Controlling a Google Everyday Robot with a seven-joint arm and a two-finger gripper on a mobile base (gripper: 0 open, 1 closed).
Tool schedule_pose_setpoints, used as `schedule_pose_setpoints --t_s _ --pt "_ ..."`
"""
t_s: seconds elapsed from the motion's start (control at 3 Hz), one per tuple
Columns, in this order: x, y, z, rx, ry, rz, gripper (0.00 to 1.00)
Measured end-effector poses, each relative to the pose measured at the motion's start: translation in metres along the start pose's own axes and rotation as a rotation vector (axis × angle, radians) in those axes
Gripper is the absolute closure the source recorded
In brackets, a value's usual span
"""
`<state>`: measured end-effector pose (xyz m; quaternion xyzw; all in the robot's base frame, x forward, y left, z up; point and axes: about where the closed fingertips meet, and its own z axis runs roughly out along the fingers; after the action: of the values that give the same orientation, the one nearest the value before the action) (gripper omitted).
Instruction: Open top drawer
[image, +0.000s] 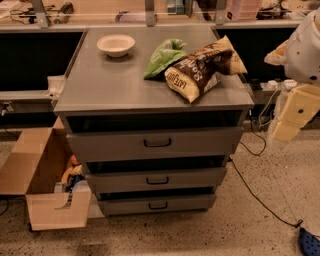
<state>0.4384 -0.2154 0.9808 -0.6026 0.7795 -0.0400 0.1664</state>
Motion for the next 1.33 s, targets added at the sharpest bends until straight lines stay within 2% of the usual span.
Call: schedule_pose_setpoints --t_s 0.33,0.67,1.0,1.33 --pt "0.000 0.000 0.000 0.002 -0.001 -0.002 0.00" --pt "-0.005 0.006 0.029 -0.026 -0.045 -0.051 0.00" --pt "-0.006 0.009 0.056 -0.049 -0.089 -0.059 0.00" --pt "-0.005 0.008 0.063 -0.056 -0.099 -0.068 0.00"
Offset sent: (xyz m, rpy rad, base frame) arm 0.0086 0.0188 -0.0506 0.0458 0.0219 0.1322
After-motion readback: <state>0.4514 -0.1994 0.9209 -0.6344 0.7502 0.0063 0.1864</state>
